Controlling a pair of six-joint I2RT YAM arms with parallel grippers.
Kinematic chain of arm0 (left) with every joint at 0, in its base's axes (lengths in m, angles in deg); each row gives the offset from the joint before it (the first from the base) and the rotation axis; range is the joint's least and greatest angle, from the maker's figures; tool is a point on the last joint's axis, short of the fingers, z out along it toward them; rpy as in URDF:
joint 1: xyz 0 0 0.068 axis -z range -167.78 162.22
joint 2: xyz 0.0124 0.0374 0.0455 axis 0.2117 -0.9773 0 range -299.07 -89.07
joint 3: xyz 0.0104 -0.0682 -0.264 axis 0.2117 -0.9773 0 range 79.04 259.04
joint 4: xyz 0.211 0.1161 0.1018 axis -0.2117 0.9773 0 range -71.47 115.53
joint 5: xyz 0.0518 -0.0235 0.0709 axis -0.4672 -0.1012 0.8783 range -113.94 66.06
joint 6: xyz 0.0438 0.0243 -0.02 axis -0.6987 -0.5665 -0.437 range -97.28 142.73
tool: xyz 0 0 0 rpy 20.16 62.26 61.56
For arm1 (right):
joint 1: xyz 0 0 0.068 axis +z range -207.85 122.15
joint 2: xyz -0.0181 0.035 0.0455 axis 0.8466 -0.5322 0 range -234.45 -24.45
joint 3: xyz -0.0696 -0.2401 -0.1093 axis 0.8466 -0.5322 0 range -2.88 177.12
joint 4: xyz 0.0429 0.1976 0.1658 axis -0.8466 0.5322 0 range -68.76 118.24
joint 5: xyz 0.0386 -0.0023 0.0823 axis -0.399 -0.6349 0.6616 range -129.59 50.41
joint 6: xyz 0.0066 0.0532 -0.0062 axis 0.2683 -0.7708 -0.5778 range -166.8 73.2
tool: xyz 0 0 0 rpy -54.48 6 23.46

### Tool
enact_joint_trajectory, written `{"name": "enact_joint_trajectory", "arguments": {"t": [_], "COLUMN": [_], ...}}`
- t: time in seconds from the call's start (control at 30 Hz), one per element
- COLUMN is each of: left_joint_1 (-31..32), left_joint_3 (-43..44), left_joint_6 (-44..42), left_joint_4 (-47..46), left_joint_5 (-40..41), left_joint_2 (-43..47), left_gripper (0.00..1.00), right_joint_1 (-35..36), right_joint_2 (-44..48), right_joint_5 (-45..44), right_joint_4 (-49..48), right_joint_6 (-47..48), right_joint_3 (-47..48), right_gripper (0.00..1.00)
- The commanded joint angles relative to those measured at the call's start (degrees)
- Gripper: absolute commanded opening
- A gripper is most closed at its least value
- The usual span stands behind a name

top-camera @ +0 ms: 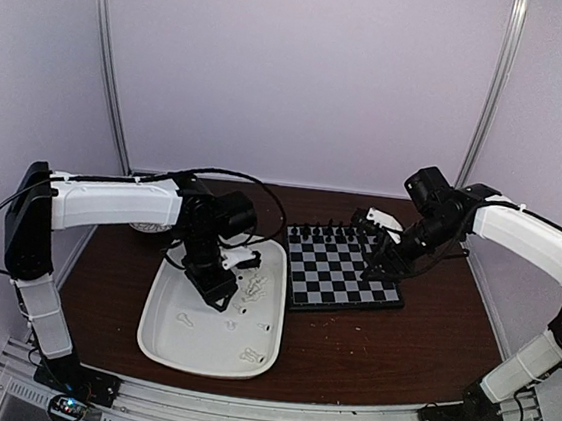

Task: Set up the chess pieces on the board
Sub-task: Pick up the pawn from the storage box.

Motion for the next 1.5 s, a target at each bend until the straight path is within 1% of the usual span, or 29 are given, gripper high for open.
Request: {"name": "enact_joint_trajectory", "arguments": {"t": [0.0, 0.07, 0.2, 0.27, 0.4, 0.43, 0.53, 0.8, 1.0, 1.13, 1.27, 1.37, 1.47], "left_joint_1": [0.97, 1.63, 3.11, 3.54, 3.54, 3.53, 3.57, 3.66, 3.88, 4.07, 4.17, 4.22, 4.23], "left_joint_3": [1.90, 2.55, 3.54, 3.90, 4.13, 4.14, 4.29, 5.83, 5.55, 5.37, 5.28, 5.28, 5.19], "left_joint_6": [3.03, 4.11, 5.75, 6.81, 8.84, 8.94, 8.64, 8.48, 8.29, 8.26, 8.28, 8.17, 8.19], "left_joint_4": [-4.81, -4.77, -4.72, -4.71, -4.76, -4.71, -4.67, -4.58, -4.56, -4.44, -4.29, -4.34, -4.22], "left_joint_5": [-1.46, 0.15, 0.26, 0.72, 1.39, 1.18, -0.52, -1.27, -2.03, -2.13, -2.14, -2.12, -2.15], "left_joint_2": [-3.12, -4.24, -6.32, -7.35, -8.57, -8.84, -10.29, -11.95, -13.16, -13.25, -13.32, -13.32, -13.40], "left_gripper": [0.54, 0.51, 0.45, 0.41, 0.39, 0.36, 0.24, 0.22, 0.22, 0.21, 0.16, 0.10, 0.09], "right_joint_1": [0.37, 0.42, 0.37, 0.26, -0.21, -0.38, -0.59, -0.72, -0.85, -0.86, -0.86, -0.86, -0.86], "right_joint_2": [1.43, 2.20, 3.41, 4.17, 4.62, 4.53, 4.63, 5.33, 5.49, 5.40, 5.08, 5.03, 5.03], "right_joint_5": [0.70, -0.04, -1.42, -1.74, -1.87, -1.82, -2.07, -3.25, -3.62, -3.70, -3.71, -3.78, -4.42], "right_joint_4": [-1.46, -2.01, -2.67, -3.32, -3.91, -4.00, -4.59, -4.83, -5.03, -5.14, -5.21, -5.27, -5.43], "right_joint_6": [-0.93, -0.82, -0.81, -1.48, -2.32, -2.46, -2.52, -2.52, -2.43, -2.43, -2.48, -2.52, -2.52], "right_joint_3": [-1.68, -2.83, -4.12, -4.35, -4.34, -4.42, -4.83, -5.36, -5.65, -5.82, -5.66, -5.60, -5.82], "right_gripper": [0.60, 0.60, 0.60, 0.57, 0.56, 0.56, 0.55, 0.54, 0.54, 0.54, 0.54, 0.54, 0.54]}}
